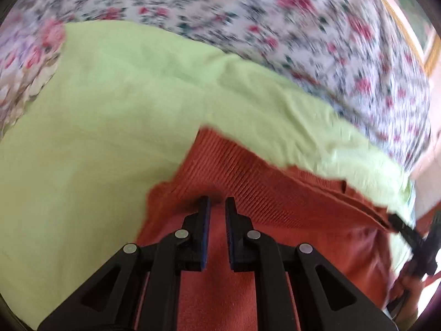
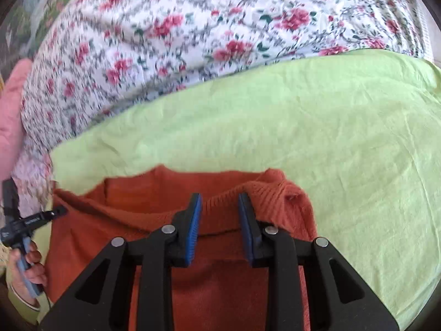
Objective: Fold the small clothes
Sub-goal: 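Grasp the folded edge with both tools, fold again toward the collar, release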
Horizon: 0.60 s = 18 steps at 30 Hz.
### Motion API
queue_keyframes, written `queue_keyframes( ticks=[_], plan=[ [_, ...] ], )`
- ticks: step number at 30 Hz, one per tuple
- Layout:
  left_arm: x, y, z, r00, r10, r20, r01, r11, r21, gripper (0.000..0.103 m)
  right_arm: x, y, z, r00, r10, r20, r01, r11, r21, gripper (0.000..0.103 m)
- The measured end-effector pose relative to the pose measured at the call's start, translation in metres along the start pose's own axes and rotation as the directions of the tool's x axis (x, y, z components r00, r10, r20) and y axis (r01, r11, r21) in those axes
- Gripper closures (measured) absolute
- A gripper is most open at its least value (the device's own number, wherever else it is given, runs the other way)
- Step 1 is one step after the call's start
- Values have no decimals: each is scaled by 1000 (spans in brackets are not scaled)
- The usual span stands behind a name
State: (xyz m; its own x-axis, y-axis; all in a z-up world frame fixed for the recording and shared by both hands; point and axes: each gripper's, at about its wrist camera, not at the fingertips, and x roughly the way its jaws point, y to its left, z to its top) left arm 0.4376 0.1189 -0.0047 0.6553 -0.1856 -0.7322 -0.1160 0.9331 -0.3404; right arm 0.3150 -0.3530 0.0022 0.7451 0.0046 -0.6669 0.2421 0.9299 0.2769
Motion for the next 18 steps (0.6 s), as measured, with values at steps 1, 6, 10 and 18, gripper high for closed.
queue_keyframes(
  ticks=[1,6,10,18],
  plan=[
    [-2,3,0,1000,-7,2,7,1000,-9,93,-6,0,-2,1000,8,21,-8,1000,10,73],
    [-8,3,-22,1000,14,-19,-14,999,31,93,-34,1,-13,998,25,61,-25,1000,12,69],
    [-11,1,-46,999,15,-45,-13,999,43,93,-51,-4,-12,997,-6,82,3,1000,27,67],
    [-52,17,-83,999,6,-47,-5,1000,25,92,-88,-25,3,982,-97,165,82,992,98,58]
  ],
)
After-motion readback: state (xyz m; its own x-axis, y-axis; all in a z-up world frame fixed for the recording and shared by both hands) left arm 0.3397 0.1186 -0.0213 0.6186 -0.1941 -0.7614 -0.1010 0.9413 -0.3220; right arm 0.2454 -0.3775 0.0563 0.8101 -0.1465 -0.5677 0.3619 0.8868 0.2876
